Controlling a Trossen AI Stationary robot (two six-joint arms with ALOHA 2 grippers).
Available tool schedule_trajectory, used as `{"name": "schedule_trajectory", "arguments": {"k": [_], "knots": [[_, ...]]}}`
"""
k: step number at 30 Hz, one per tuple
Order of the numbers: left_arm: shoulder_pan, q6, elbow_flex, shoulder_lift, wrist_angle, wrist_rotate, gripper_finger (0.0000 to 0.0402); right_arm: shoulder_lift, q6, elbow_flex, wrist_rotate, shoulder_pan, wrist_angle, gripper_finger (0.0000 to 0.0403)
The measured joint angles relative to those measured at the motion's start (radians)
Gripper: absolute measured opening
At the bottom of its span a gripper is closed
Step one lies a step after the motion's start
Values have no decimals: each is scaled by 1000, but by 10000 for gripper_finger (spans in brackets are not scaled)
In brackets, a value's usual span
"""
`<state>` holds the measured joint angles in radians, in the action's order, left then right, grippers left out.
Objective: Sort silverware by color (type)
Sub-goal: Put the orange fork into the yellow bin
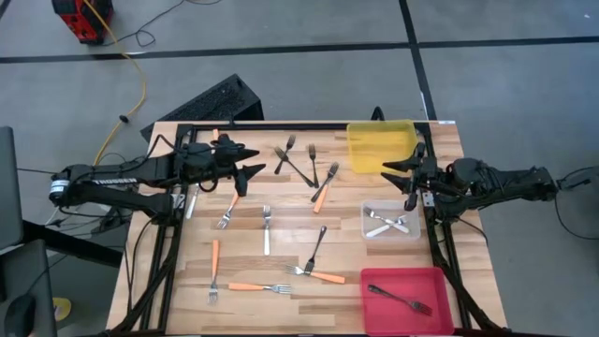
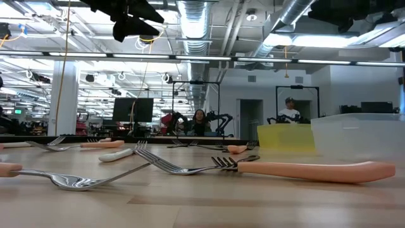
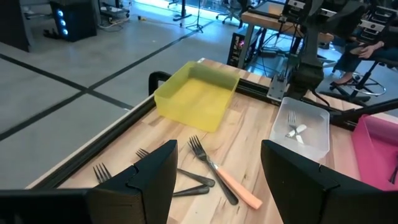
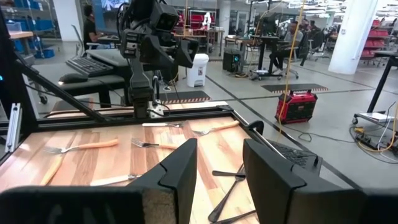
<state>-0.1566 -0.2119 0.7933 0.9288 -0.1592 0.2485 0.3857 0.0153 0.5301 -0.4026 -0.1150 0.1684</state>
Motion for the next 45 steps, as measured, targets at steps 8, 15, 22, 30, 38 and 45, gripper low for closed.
{"name": "schedule_trajectory", "arguments": {"k": [8,15,22,30,38,45], "knots": [[0,9,0,-43,0,0,214,0,0,0,0,0,0,155],[0,10,0,-48,-14,0,214,0,0,0,1,0,3,155],[0,18,0,-56,-15,0,214,0,-9,0,1,0,21,155],[0,50,0,-61,-17,1,214,0,-15,0,9,0,24,155],[0,60,0,-66,-19,1,214,0,-16,0,9,0,28,155],[0,64,0,-130,-19,1,214,0,-16,0,9,0,30,155]]}}
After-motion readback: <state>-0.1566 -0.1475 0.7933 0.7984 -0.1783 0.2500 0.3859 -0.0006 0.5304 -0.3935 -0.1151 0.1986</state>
